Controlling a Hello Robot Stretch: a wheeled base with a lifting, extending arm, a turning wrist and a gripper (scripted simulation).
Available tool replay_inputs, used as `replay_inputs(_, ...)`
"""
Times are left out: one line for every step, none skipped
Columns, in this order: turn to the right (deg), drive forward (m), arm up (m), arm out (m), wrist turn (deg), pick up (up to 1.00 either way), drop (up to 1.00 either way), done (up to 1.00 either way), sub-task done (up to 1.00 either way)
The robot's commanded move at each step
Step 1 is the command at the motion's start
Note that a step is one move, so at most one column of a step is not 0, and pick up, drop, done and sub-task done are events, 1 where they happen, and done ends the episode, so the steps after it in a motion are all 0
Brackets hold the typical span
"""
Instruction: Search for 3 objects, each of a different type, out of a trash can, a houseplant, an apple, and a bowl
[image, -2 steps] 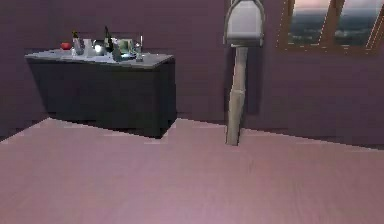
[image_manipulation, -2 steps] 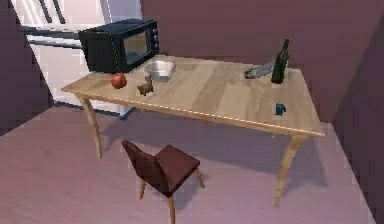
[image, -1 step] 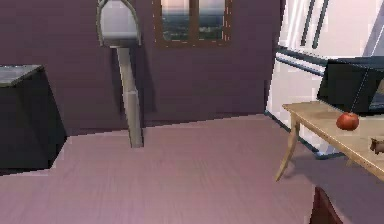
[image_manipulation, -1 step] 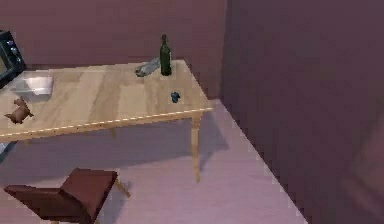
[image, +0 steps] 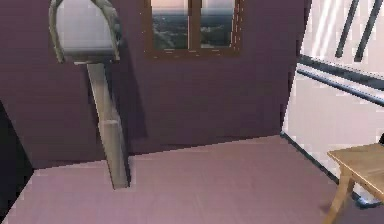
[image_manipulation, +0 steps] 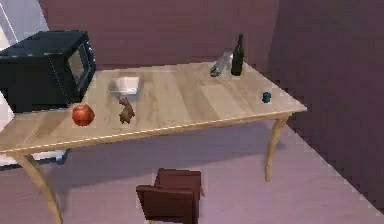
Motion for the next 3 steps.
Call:
replay_inputs(45.0,0.0,0.0,0.0,0.0,0.0,0.0,0.0,0.0)
replay_inputs(15.0,0.0,0.0,0.0,0.0,0.0,0.0,0.0,0.0)
replay_inputs(0.0,0.0,0.0,0.0,0.0,0.0,0.0,1.0,0.0)
